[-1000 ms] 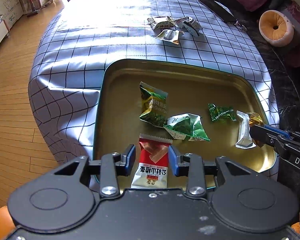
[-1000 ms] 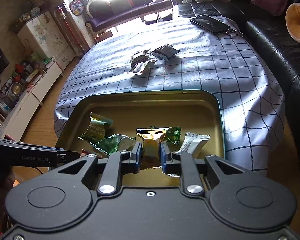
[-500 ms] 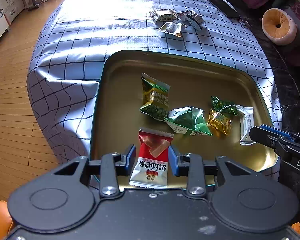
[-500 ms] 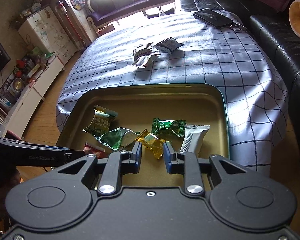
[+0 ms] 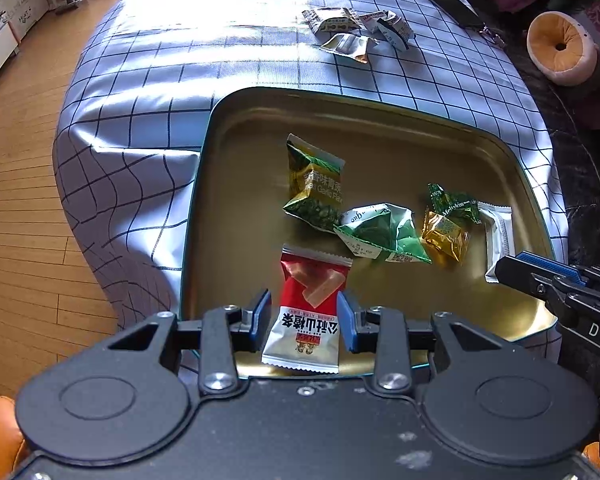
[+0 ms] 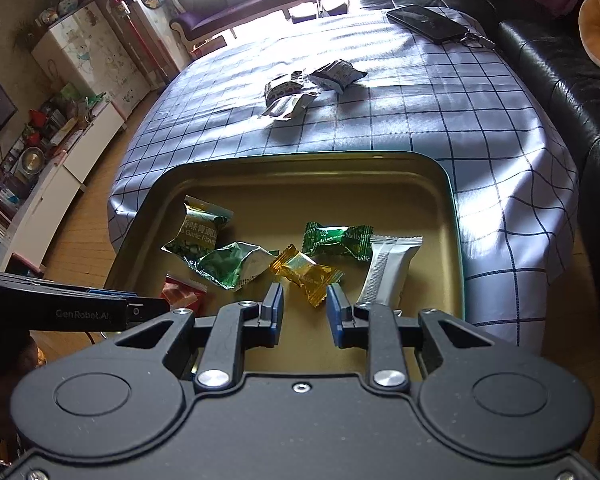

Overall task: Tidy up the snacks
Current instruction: 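Lower the red packet into the tray with the left tool and open it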

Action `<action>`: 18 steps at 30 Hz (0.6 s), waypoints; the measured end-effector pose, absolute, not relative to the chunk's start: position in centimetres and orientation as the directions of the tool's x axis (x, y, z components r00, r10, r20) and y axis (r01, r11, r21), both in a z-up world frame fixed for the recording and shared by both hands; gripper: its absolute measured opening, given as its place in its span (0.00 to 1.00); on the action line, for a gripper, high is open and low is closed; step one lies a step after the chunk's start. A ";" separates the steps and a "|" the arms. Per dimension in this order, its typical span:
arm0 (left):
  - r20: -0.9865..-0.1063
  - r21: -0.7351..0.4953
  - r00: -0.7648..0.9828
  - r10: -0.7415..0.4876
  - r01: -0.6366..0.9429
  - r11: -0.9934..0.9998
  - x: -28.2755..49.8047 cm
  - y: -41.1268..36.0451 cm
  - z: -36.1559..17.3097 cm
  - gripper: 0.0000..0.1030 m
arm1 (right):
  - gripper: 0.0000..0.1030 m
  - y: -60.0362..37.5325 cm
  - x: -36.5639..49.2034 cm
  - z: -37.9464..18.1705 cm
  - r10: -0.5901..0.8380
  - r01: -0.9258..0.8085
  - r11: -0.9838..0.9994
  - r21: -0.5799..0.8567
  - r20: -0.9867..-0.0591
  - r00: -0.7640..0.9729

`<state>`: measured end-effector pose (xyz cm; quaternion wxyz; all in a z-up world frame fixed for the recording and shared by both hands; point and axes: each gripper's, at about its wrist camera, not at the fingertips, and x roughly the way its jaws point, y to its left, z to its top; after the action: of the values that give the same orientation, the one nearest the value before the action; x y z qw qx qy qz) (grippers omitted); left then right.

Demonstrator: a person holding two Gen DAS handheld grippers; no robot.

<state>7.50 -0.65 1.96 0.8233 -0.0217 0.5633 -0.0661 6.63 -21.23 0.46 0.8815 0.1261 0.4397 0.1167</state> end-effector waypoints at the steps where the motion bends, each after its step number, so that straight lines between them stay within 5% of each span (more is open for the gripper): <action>1: -0.925 -0.110 0.355 -0.133 0.085 0.990 7.5 -0.6 1.9 0.35 | 0.35 -21.2 6.7 0.4 0.316 -0.093 0.941 0.325 -0.749 0.582; 18: -0.950 -0.067 0.293 -0.110 0.154 0.986 8.1 -1.2 1.9 0.35 | 0.35 -21.6 6.9 -0.8 0.321 -0.066 0.941 0.333 -0.808 0.495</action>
<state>8.11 -1.18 1.87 0.8039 0.0186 0.5888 -0.0822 6.86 -21.64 -0.76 0.8547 0.1301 0.4896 0.1130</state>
